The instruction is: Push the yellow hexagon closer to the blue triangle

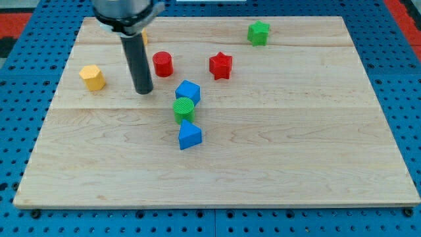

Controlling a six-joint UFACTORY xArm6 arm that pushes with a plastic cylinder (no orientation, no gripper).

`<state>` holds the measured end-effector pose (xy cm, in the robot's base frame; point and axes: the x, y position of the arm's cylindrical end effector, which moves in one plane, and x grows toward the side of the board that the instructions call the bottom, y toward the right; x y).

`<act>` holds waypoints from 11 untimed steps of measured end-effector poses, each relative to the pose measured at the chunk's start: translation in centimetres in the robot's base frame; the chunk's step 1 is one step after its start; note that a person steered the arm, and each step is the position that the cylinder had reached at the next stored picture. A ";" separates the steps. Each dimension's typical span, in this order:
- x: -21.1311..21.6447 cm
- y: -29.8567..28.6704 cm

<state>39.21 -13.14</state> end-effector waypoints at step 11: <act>17.0 2.9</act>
